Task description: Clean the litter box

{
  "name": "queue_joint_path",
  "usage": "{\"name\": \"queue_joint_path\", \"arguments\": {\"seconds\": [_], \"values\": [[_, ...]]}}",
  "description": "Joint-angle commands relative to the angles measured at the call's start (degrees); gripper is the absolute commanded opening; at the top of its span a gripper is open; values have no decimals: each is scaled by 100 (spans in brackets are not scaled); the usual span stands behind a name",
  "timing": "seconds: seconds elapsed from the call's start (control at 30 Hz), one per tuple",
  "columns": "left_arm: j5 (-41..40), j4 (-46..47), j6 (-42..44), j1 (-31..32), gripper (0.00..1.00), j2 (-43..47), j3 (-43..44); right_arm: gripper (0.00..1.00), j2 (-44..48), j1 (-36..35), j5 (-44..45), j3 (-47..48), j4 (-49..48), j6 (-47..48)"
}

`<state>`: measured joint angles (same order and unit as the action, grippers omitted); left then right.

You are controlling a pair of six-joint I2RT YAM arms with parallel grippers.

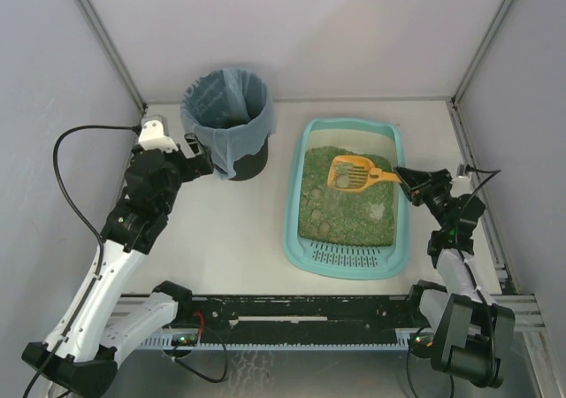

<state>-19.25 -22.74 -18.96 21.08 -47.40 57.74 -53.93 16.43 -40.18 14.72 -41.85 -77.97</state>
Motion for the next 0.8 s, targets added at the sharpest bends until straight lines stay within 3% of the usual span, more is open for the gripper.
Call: {"name": "queue_joint_path", "arguments": {"seconds": [0.0,0.13,0.3,0.43,0.57,0.63,0.77], "values": [[40,262,-66,-59,100,107,-130,0,-33,341,29,60,-474,-320],[88,280,-87,-92,100,52,-129,0,-94,-191,-56,208,-643,-191],[205,280,-97,-116,100,61,-131,0,97,394,46,-19,-164,-243],[179,289,-90,-171,100,96,-148,0,89,-336,122,221,-209,-101],[179,258,-91,-216,100,115,-131,0,191,14,232,186,198,16],[146,265,-71,-212,100,166,-144,0,140,171,191,84,-84,-241],[203,271,-87,-263,100,182,-151,0,107,-341,197,246,-153,-160]]}}
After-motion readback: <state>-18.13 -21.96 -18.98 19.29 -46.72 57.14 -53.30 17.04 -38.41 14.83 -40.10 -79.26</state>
